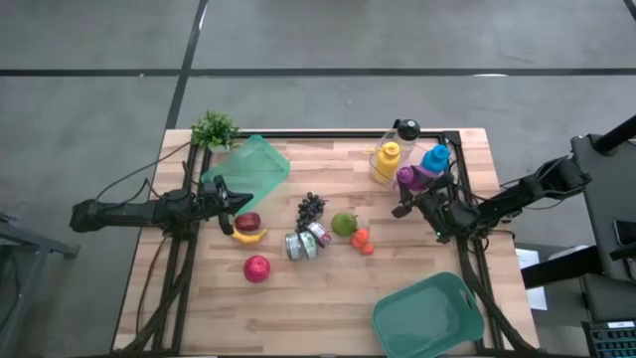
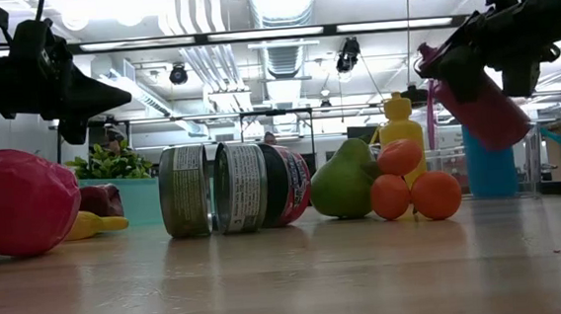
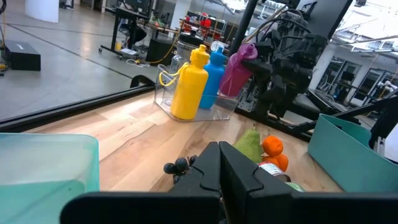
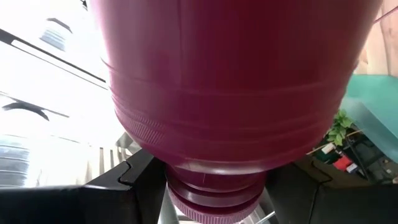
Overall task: Pick & Place Food Item
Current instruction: Put the pink water bottle into the transparent bin
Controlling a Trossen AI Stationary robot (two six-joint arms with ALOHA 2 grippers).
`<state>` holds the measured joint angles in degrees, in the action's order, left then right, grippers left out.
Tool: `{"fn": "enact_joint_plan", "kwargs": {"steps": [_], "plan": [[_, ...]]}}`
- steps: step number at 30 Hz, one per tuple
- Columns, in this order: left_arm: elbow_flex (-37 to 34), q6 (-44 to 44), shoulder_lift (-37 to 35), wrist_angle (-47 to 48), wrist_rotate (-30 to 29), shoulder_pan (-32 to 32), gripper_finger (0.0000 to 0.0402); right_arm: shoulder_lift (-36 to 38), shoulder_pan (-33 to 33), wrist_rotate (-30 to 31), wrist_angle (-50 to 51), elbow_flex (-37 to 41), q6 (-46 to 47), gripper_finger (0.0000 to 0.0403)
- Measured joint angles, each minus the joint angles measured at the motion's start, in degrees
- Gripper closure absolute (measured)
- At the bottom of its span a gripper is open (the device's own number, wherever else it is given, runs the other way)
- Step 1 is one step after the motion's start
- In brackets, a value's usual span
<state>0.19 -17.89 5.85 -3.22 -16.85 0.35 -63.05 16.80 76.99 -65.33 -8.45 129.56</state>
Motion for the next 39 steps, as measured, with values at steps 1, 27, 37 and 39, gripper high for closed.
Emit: {"fn": "enact_joint_plan", "kwargs": {"steps": [1, 27, 37, 39], "plan": [[0.01, 0.0, 0.0, 0.0, -0.01, 0.0, 0.04, -0.18, 0.0, 0.0, 0.01, 0.0, 0.0, 0.0187], [0.01, 0.0, 0.0, 0.0, -0.01, 0.01, 0.04, 0.82, 0.92, 1.45, -0.09, 1.7, -0.38, 0.0187], [0.01, 0.0, 0.0, 0.0, -0.01, 0.0, 0.04, 2.01, 3.72, 3.94, -0.17, 2.17, 1.4, 0.0186], [0.0, 0.0, 0.0, 0.0, 0.0, 0.0, 0.04, 2.48, 4.55, 4.73, -0.15, 2.39, 1.42, 0.0186]]}}
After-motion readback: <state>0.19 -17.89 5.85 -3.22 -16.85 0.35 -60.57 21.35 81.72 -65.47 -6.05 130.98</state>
